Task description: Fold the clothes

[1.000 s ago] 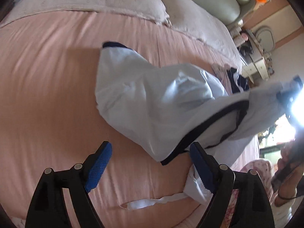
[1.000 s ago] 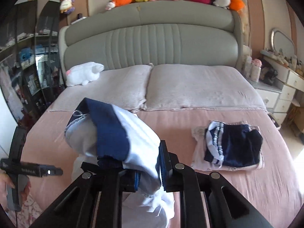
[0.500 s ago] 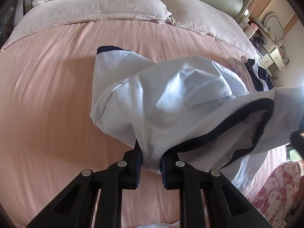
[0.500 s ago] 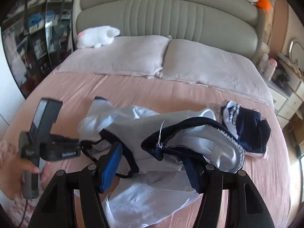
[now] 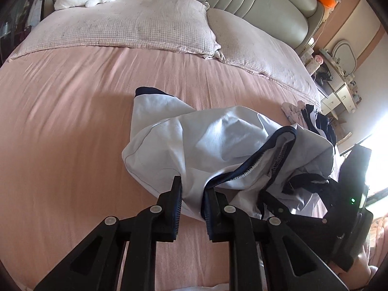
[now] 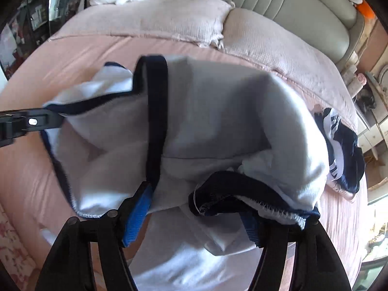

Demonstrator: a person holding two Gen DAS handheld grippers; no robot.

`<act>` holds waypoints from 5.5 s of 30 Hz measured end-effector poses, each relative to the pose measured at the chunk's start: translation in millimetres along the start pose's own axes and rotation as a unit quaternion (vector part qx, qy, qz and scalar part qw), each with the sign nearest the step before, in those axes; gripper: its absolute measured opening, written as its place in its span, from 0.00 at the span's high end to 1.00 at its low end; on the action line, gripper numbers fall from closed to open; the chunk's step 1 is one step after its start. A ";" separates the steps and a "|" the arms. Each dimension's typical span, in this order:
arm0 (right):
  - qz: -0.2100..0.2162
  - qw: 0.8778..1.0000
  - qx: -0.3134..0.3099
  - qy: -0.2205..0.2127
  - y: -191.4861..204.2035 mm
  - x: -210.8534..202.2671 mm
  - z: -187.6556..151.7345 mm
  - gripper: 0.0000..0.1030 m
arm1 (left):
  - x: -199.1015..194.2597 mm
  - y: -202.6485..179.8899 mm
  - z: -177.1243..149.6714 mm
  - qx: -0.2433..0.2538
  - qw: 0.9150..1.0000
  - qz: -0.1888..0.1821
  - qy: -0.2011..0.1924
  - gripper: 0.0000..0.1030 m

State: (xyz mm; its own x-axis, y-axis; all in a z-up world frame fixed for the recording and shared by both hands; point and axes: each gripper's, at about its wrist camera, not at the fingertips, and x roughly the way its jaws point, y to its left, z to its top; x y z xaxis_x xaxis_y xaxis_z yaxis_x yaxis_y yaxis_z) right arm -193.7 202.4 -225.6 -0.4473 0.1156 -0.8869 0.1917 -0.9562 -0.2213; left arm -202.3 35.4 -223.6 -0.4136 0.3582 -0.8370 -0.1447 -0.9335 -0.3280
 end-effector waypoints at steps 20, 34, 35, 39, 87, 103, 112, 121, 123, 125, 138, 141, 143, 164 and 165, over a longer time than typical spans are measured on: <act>0.040 0.911 0.094 -0.399 -127.6 -299.1 175.8 0.93 | -260.8 -23.4 196.0 0.071 0.966 -0.012 -0.248 0.94; 0.215 0.970 0.057 -0.094 3.1 -73.2 110.5 0.71 | -103.8 42.4 75.5 0.035 0.998 -0.006 -0.056 0.94; 0.225 0.969 0.054 -0.085 11.5 -64.7 111.0 0.66 | -103.2 44.4 70.1 0.033 0.998 -0.011 -0.057 0.94; 0.272 0.961 0.026 -0.053 46.7 -39.0 123.5 0.47 | -113.2 48.5 59.4 0.027 0.997 -0.018 -0.063 0.94; 0.043 0.923 0.154 -0.351 -67.8 -236.4 25.4 0.97 | -112.9 -15.3 46.6 -0.026 0.990 0.012 -0.139 0.89; 0.080 0.877 0.179 -0.439 -136.9 -270.9 244.2 0.97 | -273.7 -50.0 293.3 0.084 0.942 0.031 -0.323 0.90; 0.084 0.871 0.158 -0.458 -133.9 -333.9 160.4 0.97 | -274.7 -49.8 174.5 0.066 0.953 0.009 -0.296 0.88; 0.098 0.953 0.230 -0.169 -45.5 -95.8 0.5 0.97 | -12.4 25.6 -4.1 -0.055 0.997 0.023 0.056 0.90; 0.126 0.953 0.257 -0.099 -36.7 -69.8 -26.5 0.97 | -7.5 22.4 -26.2 -0.039 0.996 0.019 0.081 0.90; 0.143 0.949 0.273 -0.060 -31.6 -62.7 -52.3 0.97 | -14.7 20.2 -37.2 -0.024 0.996 0.022 0.084 0.90; 0.126 0.947 0.281 -0.087 -55.2 -67.9 -37.6 0.46 | -24.9 117.4 -27.7 -0.208 0.977 0.036 0.008 0.32; 0.124 0.920 0.363 -0.073 -95.2 -20.0 -31.2 0.45 | -6.8 141.5 -9.2 -0.253 0.967 0.028 0.011 0.31; 0.141 0.907 0.394 -0.048 -110.1 9.9 -28.8 0.45 | 4.1 149.0 4.3 -0.264 0.964 0.041 0.013 0.31; 0.115 0.946 0.294 -0.070 -82.9 -8.1 -12.7 0.96 | -55.0 133.4 27.0 -0.174 0.979 0.046 -0.098 0.98; 0.119 0.948 0.290 -0.061 -80.7 -9.0 -16.1 0.96 | -61.6 136.6 25.7 -0.175 0.979 0.043 -0.099 0.98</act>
State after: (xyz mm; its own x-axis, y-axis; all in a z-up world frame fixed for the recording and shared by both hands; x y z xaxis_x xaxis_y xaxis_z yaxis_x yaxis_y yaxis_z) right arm -191.1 282.8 -206.2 -0.5555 -0.1191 -0.8230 -0.1981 -0.9422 0.2701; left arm -219.6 -114.5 -205.6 -0.5810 0.2358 -0.7790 0.2016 -0.8856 -0.4184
